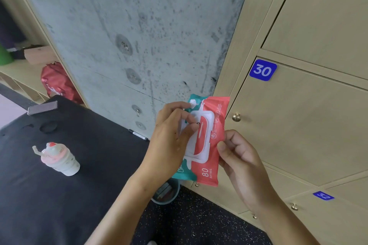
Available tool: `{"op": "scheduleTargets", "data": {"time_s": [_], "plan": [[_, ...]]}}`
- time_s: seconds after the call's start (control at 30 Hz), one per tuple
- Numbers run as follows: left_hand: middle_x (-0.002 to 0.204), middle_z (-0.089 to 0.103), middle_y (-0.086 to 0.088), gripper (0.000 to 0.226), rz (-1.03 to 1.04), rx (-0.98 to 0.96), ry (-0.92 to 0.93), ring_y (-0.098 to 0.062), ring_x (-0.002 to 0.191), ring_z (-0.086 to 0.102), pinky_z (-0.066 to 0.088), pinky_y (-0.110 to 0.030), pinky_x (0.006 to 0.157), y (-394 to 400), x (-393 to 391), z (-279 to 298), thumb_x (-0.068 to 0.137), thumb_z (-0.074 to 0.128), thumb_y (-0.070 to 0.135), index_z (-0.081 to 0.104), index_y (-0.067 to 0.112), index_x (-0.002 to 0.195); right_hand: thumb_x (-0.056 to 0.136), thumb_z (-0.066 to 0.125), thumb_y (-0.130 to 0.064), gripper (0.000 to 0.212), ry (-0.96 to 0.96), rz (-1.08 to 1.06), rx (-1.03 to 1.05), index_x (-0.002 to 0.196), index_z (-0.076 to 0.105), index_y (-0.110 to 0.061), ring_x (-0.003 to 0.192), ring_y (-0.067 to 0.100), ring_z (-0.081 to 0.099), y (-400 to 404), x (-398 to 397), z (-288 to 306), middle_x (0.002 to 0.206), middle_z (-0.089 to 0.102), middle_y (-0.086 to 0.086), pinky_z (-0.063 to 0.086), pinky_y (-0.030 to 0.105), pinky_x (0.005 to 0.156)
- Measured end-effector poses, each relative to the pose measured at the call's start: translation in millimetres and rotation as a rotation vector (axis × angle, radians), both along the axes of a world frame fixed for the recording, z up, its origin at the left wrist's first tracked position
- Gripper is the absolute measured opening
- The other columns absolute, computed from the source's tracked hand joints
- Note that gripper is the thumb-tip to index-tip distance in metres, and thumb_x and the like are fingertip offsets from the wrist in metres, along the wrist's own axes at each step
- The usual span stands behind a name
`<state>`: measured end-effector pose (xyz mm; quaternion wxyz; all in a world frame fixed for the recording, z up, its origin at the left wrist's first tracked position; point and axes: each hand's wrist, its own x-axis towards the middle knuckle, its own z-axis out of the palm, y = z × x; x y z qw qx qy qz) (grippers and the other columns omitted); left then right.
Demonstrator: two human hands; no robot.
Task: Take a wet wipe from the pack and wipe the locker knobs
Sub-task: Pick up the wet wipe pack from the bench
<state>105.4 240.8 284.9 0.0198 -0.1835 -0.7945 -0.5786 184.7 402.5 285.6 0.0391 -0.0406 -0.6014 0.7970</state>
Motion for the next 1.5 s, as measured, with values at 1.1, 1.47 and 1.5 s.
{"op": "scheduleTargets", "data": {"time_s": [1.1, 1.47, 1.5], "plan": [[0.086, 0.066, 0.012, 0.02, 0.252, 0.12, 0.082, -0.015, 0.073, 0.063, 0.051, -0.034, 0.062, -9.9, 45.6, 1.4, 0.084, 0.081, 0.033, 0.063, 0.033, 0.09, 0.089, 0.055, -0.024, 0.02, -0.003, -0.256, -0.121, 0.099, 0.061, -0.007, 0.076, 0.022, 0.07, -34.5, 10.4, 10.8, 0.09, 0.074, 0.013, 0.058, 0.037, 0.069], [0.094, 0.06, 0.009, 0.03, 0.247, 0.234, -0.008, -0.02, 0.105, 0.058, 0.051, -0.052, 0.087, -9.8, 47.6, -4.0, 0.084, 0.07, 0.054, 0.072, 0.027, 0.07, 0.089, 0.055, -0.022, 0.021, 0.003, -0.259, -0.11, 0.101, 0.058, -0.004, 0.077, 0.026, 0.068, -39.6, 15.5, 6.2, 0.089, 0.072, 0.018, 0.057, 0.04, 0.069], [0.093, 0.061, 0.009, 0.034, 0.251, 0.241, -0.011, -0.022, 0.104, 0.059, 0.052, -0.053, 0.086, -9.7, 47.0, -3.1, 0.082, 0.072, 0.058, 0.071, 0.027, 0.068, 0.09, 0.055, -0.021, 0.02, 0.012, -0.256, -0.111, 0.1, 0.058, -0.004, 0.076, 0.025, 0.068, -40.4, 16.2, 5.7, 0.088, 0.072, 0.017, 0.058, 0.039, 0.067]]}}
